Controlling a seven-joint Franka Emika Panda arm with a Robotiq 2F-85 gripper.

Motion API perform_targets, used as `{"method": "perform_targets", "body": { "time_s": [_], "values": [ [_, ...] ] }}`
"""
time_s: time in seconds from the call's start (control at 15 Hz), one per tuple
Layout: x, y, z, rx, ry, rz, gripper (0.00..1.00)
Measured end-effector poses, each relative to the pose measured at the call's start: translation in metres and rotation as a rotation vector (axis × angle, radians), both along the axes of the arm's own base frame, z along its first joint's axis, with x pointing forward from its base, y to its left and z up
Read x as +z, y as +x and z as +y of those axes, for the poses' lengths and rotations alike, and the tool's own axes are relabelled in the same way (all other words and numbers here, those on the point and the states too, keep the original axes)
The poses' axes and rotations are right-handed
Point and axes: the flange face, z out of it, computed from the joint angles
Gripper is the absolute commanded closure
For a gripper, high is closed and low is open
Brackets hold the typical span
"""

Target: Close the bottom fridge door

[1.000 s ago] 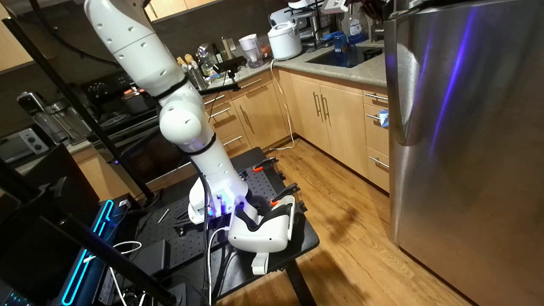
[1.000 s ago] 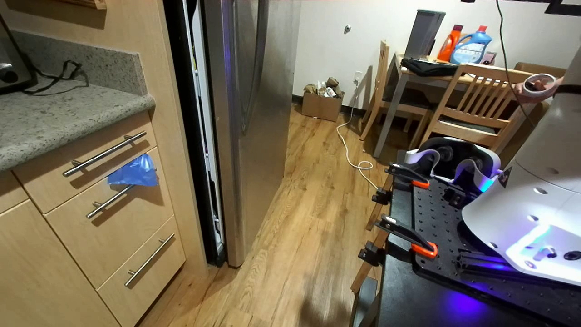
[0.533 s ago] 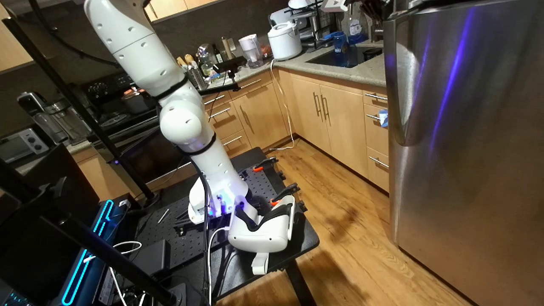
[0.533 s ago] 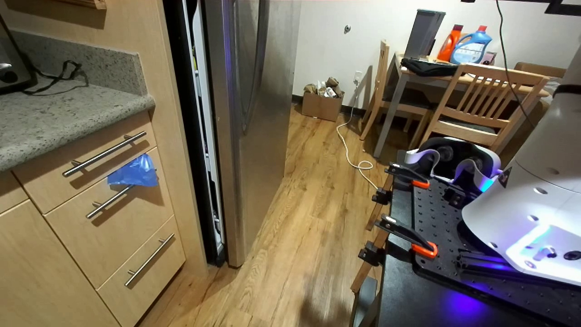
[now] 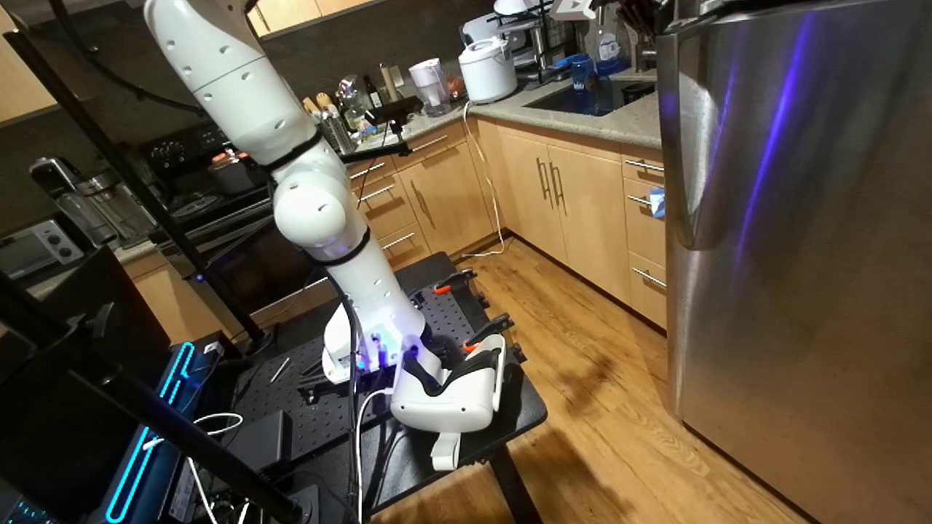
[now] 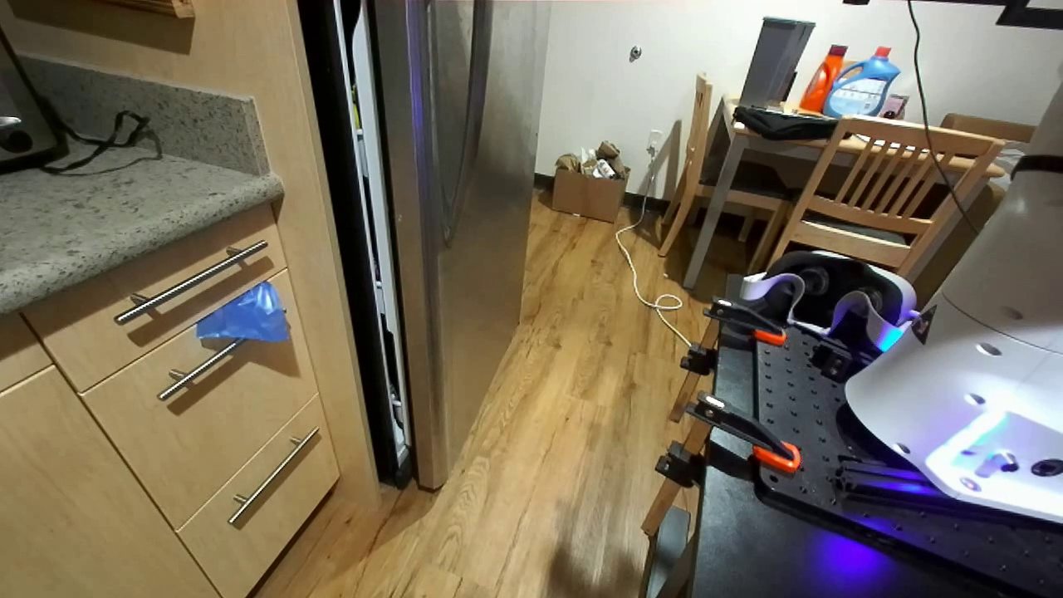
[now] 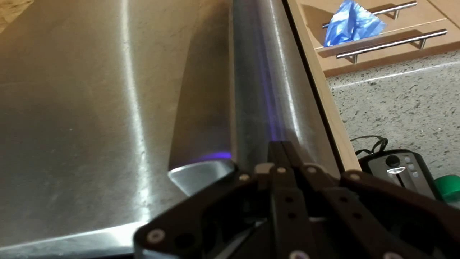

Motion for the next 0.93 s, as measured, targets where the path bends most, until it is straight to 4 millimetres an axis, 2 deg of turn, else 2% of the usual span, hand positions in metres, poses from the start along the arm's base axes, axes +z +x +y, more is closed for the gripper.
{"method": "perform_targets", "body": {
  "time_s": [0.2, 0.53, 0.93],
  "values": [
    [0.000, 0.004, 0.000, 0.002, -0.001, -0.002, 1.00],
    [0.006, 0.022, 0.001, -0.002, 0.010, -0.001, 1.00],
    [0.009, 0.026, -0.001, -0.020, 0.042, 0.024, 1.00]
  ]
}}
